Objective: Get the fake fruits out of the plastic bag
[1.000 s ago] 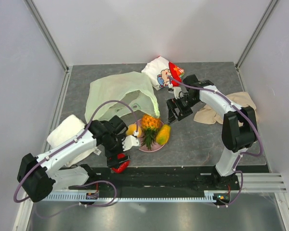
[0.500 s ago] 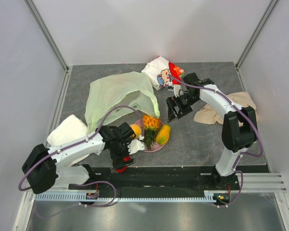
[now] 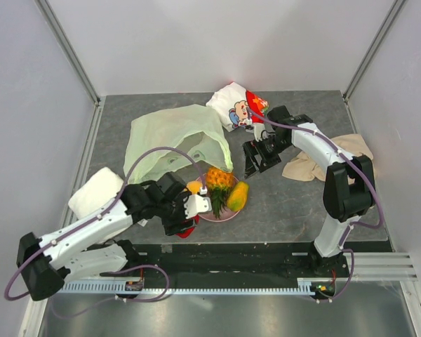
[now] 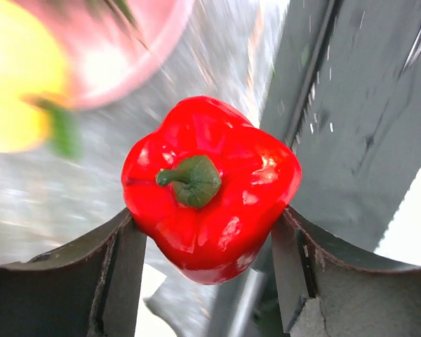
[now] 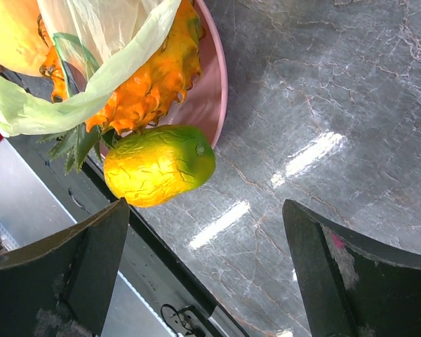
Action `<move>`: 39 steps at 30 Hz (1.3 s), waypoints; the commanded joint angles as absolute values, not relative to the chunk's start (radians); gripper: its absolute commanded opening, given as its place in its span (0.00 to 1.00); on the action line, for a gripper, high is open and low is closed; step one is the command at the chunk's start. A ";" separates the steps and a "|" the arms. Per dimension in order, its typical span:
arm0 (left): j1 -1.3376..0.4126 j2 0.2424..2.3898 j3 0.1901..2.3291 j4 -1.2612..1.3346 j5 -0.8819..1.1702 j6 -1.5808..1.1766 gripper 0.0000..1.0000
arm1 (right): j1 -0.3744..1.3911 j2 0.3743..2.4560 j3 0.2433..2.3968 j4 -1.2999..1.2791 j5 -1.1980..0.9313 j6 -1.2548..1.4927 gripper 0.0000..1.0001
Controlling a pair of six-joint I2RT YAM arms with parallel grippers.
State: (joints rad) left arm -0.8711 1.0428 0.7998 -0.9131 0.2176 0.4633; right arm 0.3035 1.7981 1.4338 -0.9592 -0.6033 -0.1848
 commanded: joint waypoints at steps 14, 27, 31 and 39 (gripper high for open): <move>-0.871 1.109 0.833 -0.424 0.077 0.422 0.02 | 0.299 1.760 1.431 -0.954 -0.580 -0.196 0.98; -0.871 1.086 0.646 -0.261 0.057 0.374 0.02 | 0.298 1.761 1.424 -0.959 -0.574 -0.196 0.98; -0.871 1.146 0.630 -0.219 0.067 0.344 0.02 | 0.299 1.766 1.427 -0.969 -0.569 -0.201 0.98; -0.871 1.157 0.627 -0.206 0.041 0.321 0.03 | 0.299 1.766 1.424 -0.979 -0.575 -0.210 0.98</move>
State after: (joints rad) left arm -0.8711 1.1500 0.6285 -0.2512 0.0761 0.3676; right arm 0.3027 1.7870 1.4025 -0.9665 -0.5709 -0.1928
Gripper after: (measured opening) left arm 0.703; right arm 0.982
